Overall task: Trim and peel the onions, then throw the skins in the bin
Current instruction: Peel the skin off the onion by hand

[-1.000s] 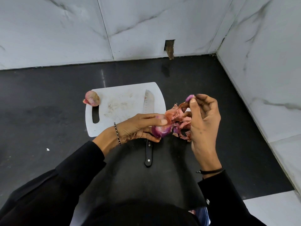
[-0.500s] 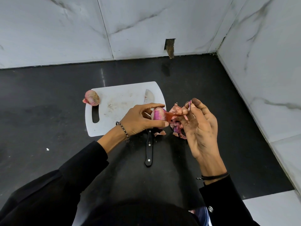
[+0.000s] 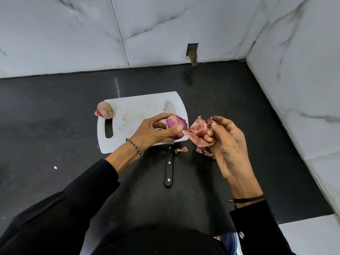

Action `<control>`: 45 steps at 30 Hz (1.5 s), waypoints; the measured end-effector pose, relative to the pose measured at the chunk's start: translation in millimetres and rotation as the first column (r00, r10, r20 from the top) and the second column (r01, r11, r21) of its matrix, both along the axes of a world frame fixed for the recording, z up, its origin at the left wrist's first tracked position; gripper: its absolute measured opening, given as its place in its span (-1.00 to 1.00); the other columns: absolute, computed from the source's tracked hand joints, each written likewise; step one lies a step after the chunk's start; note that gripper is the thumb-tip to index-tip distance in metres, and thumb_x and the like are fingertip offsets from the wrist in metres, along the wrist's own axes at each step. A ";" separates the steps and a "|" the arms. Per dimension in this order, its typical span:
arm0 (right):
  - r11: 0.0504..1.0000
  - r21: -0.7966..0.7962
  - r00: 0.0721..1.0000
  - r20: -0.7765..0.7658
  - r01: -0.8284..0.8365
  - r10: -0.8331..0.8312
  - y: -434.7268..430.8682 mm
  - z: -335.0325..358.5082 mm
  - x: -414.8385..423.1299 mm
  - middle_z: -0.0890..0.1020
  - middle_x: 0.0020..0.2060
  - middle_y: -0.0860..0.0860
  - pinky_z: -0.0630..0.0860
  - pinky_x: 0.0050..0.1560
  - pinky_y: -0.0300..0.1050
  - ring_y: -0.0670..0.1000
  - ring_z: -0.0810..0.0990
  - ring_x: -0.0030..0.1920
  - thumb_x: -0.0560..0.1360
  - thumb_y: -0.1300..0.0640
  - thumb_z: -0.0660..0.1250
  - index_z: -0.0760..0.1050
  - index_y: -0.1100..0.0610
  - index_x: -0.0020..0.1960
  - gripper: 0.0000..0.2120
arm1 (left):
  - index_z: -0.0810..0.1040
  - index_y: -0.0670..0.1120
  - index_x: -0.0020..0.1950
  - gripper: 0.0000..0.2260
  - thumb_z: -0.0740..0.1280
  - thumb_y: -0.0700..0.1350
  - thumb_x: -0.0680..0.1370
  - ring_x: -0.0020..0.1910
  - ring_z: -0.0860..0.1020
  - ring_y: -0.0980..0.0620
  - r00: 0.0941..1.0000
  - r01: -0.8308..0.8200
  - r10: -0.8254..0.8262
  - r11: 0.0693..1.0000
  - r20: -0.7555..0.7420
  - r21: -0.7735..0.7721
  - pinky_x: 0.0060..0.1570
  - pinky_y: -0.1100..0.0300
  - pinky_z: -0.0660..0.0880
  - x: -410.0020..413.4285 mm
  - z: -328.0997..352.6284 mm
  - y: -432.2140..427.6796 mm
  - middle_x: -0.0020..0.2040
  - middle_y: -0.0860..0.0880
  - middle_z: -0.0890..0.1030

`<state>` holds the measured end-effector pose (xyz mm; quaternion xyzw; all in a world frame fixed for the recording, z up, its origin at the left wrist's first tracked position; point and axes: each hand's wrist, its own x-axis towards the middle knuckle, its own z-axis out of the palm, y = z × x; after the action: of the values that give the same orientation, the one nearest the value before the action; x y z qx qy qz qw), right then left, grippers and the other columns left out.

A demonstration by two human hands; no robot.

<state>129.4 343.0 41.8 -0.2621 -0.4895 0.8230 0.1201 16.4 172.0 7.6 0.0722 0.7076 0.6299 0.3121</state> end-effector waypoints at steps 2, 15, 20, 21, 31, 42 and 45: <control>0.997 0.075 0.999 0.044 -0.013 0.010 2.1 -1.8 0.4 0.48 -0.34 0.03 0.51 -0.32 -0.26 -0.08 0.39 -0.37 0.66 0.33 0.23 0.48 0.24 0.21 -0.84 | 0.61 0.05 0.20 -0.41 0.60 0.12 0.20 0.04 0.66 -0.18 0.999 -0.013 0.011 0.999 0.046 0.032 0.00 -0.05 0.63 -0.2 -1.3 -1.7 0.16 -0.27 0.57; 0.847 0.526 0.982 0.112 0.070 -0.150 12.2 -10.2 -0.1 0.67 0.01 0.01 0.59 0.00 -0.16 -0.17 0.60 -0.13 0.64 0.24 0.28 0.55 0.07 0.14 -0.85 | 0.56 -0.13 0.30 -0.33 0.58 0.07 0.23 0.16 0.62 -0.20 0.942 -0.145 0.053 0.955 0.333 0.258 0.11 -0.05 0.59 0.6 0.4 -0.6 0.22 -0.21 0.61; 0.844 0.536 0.985 0.131 0.023 -0.110 15.4 -12.6 -0.4 0.70 0.02 -0.02 0.62 0.20 0.03 -0.07 0.69 0.04 0.61 0.19 0.35 0.56 0.04 0.11 -0.89 | 0.63 -0.09 0.10 -0.52 0.53 0.09 0.26 0.05 0.66 -0.18 0.914 -0.157 0.041 0.953 0.403 0.259 0.00 -0.04 0.63 4.9 6.1 2.1 0.08 -0.18 0.66; 0.829 0.560 0.986 0.139 0.002 -0.096 14.8 -13.1 0.1 0.70 0.02 -0.05 0.61 0.22 0.03 -0.10 0.68 0.06 0.60 0.18 0.35 0.57 0.03 0.11 -0.89 | 0.67 -0.05 0.02 -0.65 0.49 0.07 0.30 0.03 0.67 -0.17 0.912 -0.162 0.040 0.950 0.408 0.268 0.01 -0.05 0.63 6.6 7.1 2.8 0.05 -0.17 0.67; 0.680 0.723 0.991 0.050 -0.119 0.120 -3.3 10.1 7.1 0.65 0.01 0.03 0.48 -0.26 -0.49 -0.27 0.61 -0.17 0.60 0.21 0.38 0.65 0.12 0.11 -0.88 | 0.61 0.01 0.26 -0.48 0.58 -0.05 0.30 0.23 0.58 -0.15 0.924 0.057 -0.225 0.881 0.310 0.470 0.07 0.02 0.60 7.8 5.5 -6.2 0.18 -0.04 0.65; 0.440 0.885 0.963 0.036 -0.155 0.266 0.1 12.2 5.3 0.62 0.05 -0.19 0.50 0.02 -0.35 -0.08 0.60 0.11 0.53 0.07 0.46 0.67 0.02 0.16 -0.79 | 0.52 0.00 0.37 -0.35 0.60 -0.14 0.29 0.34 0.49 -0.16 0.953 0.152 -0.256 0.868 0.163 0.472 0.22 -0.08 0.52 5.4 7.9 -5.2 0.34 -0.10 0.53; 0.399 0.905 0.960 0.037 -0.150 0.277 2.5 13.0 5.8 0.64 0.03 -0.17 0.46 0.02 -0.38 -0.10 0.57 0.14 0.50 0.05 0.47 0.68 0.03 0.14 -0.78 | 0.52 0.01 0.36 -0.36 0.59 -0.13 0.29 0.33 0.50 -0.15 0.955 0.146 -0.249 0.869 0.161 0.474 0.20 -0.06 0.53 5.6 7.5 -6.1 0.33 -0.08 0.54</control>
<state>135.3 345.6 54.8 -0.0429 -0.8734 0.4565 0.1638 22.1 165.9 15.2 0.1468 0.4902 0.7469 0.4246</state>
